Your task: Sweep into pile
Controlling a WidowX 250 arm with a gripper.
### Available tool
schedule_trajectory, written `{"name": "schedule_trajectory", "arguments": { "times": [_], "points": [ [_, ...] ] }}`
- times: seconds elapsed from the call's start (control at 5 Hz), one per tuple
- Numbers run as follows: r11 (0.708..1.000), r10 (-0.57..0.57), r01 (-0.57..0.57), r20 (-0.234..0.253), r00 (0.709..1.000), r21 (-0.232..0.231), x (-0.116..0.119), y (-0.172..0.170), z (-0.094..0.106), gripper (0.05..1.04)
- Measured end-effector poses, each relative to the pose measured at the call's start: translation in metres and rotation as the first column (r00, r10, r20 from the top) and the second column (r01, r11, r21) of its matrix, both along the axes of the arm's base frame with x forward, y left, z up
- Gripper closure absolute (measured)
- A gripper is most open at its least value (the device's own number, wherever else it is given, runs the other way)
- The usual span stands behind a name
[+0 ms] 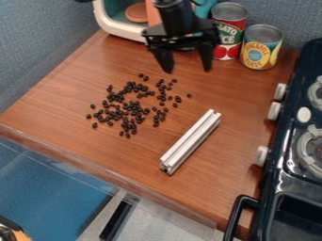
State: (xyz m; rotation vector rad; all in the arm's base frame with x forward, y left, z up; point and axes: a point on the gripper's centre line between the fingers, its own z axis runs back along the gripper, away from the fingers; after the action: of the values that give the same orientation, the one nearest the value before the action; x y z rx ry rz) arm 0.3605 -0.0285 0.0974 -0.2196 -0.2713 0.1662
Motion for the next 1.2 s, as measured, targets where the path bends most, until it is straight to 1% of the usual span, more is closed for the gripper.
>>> {"name": "schedule_trajectory", "arguments": {
  "times": [0.2, 0.4, 0.6, 0.8, 1.0, 1.2],
  "points": [
    [0.989, -0.138, 0.141, -0.073, 0.988, 0.046, -0.005, -0.011, -0.013, 0.083],
    [0.968, -0.233, 0.24, -0.086, 0.969, 0.077, -0.008, -0.026, -0.021, 0.083],
    [0.944, -0.304, 0.313, -0.093, 0.948, 0.108, -0.015, -0.037, -0.029, 0.083],
    [0.924, -0.348, 0.36, -0.108, 0.931, 0.13, -0.023, -0.042, -0.039, 0.083],
    [0.899, -0.394, 0.414, -0.147, 0.907, 0.141, -0.035, -0.044, -0.048, 0.083],
    [0.869, -0.442, 0.471, -0.191, 0.877, 0.151, -0.049, -0.042, -0.058, 0.083]
  ]
}}
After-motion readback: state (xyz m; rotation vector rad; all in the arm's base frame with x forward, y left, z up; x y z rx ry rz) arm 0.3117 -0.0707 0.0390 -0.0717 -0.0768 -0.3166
